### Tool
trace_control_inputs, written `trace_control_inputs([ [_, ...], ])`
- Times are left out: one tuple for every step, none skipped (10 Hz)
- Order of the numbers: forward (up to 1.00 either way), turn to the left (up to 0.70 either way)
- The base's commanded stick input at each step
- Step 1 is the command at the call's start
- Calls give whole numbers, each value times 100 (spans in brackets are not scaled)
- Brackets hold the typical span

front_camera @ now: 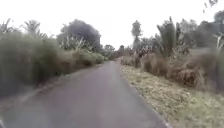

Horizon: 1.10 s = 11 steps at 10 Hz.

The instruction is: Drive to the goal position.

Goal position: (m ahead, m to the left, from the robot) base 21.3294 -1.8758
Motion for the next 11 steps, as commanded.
trace_control_inputs([
  [100, 0],
  [100, 0],
  [100, 0],
  [100, 0],
  [100, 0],
  [100, 0],
  [100, 0],
  [100, 0],
  [100, 0],
  [100, 0],
  [100, 0],
])
